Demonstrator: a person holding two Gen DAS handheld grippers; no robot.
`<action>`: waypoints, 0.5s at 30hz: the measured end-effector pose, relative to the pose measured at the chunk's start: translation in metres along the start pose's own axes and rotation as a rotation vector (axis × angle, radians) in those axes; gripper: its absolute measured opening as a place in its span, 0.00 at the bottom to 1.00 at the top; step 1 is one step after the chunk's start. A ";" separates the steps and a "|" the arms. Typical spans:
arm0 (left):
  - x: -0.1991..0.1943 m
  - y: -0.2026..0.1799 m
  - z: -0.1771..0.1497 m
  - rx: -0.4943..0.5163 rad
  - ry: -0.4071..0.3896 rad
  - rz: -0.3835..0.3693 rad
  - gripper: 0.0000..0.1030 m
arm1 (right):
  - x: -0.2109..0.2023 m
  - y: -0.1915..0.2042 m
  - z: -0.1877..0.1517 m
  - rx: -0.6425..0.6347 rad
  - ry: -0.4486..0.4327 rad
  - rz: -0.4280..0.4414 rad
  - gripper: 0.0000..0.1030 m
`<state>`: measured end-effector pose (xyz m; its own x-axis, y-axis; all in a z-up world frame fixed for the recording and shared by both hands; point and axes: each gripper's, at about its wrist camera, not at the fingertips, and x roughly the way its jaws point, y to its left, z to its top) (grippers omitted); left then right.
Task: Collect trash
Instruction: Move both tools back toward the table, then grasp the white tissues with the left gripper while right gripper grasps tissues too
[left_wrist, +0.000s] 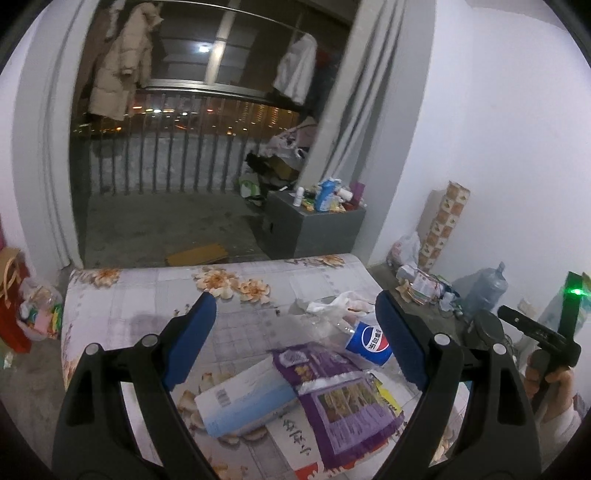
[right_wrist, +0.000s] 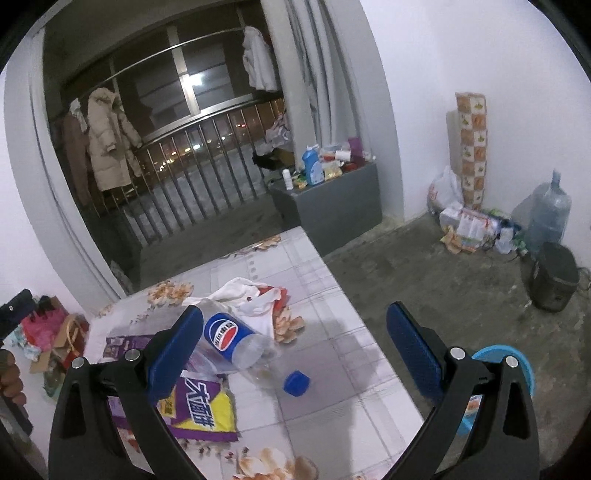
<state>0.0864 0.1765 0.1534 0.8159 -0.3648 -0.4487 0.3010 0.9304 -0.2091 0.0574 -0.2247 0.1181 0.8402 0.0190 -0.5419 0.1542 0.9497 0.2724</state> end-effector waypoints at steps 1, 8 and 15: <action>0.008 -0.003 0.005 0.020 0.009 -0.014 0.81 | 0.005 0.000 0.001 0.009 0.009 0.005 0.93; 0.093 -0.031 0.047 0.194 0.155 -0.153 0.74 | 0.051 -0.003 0.016 0.042 0.080 0.045 0.80; 0.212 -0.078 0.055 0.396 0.387 -0.252 0.61 | 0.117 0.003 0.024 0.042 0.216 0.151 0.61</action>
<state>0.2626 0.0284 0.1226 0.4793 -0.4928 -0.7262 0.6828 0.7293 -0.0441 0.1682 -0.2272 0.0748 0.7254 0.2302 -0.6486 0.0610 0.9172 0.3937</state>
